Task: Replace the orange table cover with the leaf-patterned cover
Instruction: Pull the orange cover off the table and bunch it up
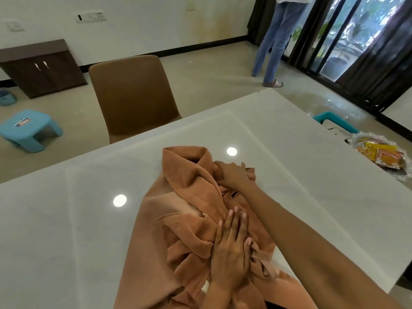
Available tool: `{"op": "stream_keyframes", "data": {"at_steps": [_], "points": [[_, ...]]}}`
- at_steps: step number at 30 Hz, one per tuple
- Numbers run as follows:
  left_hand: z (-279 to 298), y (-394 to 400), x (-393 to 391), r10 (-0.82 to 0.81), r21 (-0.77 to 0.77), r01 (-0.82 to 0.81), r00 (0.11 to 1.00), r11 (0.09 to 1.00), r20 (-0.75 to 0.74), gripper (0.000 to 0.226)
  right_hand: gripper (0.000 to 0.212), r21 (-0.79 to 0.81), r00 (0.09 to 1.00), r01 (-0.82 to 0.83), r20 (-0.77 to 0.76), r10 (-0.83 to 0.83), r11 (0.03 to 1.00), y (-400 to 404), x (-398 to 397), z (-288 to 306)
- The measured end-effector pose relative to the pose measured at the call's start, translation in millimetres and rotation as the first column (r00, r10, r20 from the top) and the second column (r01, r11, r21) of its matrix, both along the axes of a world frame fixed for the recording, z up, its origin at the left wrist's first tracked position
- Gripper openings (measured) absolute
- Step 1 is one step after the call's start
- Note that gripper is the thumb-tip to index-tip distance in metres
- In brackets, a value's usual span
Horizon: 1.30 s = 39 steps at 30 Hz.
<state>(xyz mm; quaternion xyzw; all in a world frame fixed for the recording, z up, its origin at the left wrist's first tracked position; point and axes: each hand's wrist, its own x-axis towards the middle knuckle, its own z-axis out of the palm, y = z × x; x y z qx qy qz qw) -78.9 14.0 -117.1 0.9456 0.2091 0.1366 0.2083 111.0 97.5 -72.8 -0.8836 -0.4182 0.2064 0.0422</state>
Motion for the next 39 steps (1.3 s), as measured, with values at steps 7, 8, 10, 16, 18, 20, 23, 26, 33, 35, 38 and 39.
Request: {"op": "stream_keyframes", "data": {"at_steps": [7,8,10,16,18,20,23,26,33,35,38,39], "points": [[-5.2,1.1,-3.8,0.027,0.091,-0.037,0.993,0.995,0.114,0.054,0.026,0.609,0.972,-0.134,0.234,-0.016,0.782,-102.3,-35.0,13.1],[-6.0,0.9,-4.2,0.015,0.115,-0.032,0.989,0.993,0.145,0.055,0.025,0.637,0.964,-0.155,0.265,-0.027,0.755,-124.7,-45.0,12.6],[-6.6,-2.3,-5.5,-0.028,0.149,-0.002,0.980,0.989,0.196,0.057,0.024,0.691,0.956,-0.124,0.276,-0.102,0.712,-163.5,-70.6,10.4],[1.4,-3.7,-4.3,-0.199,0.056,0.193,0.968,0.980,0.150,0.057,0.027,0.715,0.982,0.112,0.025,-0.185,0.690,-207.5,-127.6,-9.7],[5.7,-3.1,-2.6,-0.225,-0.006,0.227,0.968,0.974,0.111,0.054,0.028,0.707,0.963,0.269,-0.174,-0.208,0.654,-218.4,-130.4,-8.7],[8.5,-3.7,-1.1,-0.222,-0.033,0.225,0.973,0.974,0.069,0.052,0.029,0.728,0.918,0.395,-0.290,-0.270,0.560,-223.4,-125.7,1.5],[8.6,-5.8,0.4,-0.203,-0.046,0.204,0.979,0.978,0.030,0.051,0.019,0.811,0.895,0.387,-0.216,-0.390,0.439,-203.1,-99.6,29.5],[8.7,-7.1,1.9,-0.186,-0.029,0.186,0.982,0.982,0.017,0.051,0.033,0.726,0.930,0.300,-0.078,-0.358,0.619,-140.7,-48.7,47.2],[0.1,-3.6,4.3,-0.169,-0.023,0.170,0.985,0.985,0.045,0.049,0.101,0.040,0.997,0.038,-0.064,-0.035,0.999,3.9,8.4,15.0],[-1.3,-1.5,5.3,-0.167,-0.020,0.168,0.985,0.985,0.047,0.050,0.090,-0.056,0.995,-0.031,-0.100,0.025,0.998,10.1,2.6,4.6],[-4.7,-0.1,4.4,-0.156,-0.016,0.158,0.983,0.987,0.093,0.050,0.030,0.103,0.996,-0.089,0.037,0.085,0.991,0.0,-5.5,7.3],[-5.7,0.0,3.5,-0.151,-0.020,0.154,0.982,0.988,0.114,0.050,0.025,0.217,0.990,-0.121,0.099,0.102,0.969,-9.3,-6.0,9.3]]}}
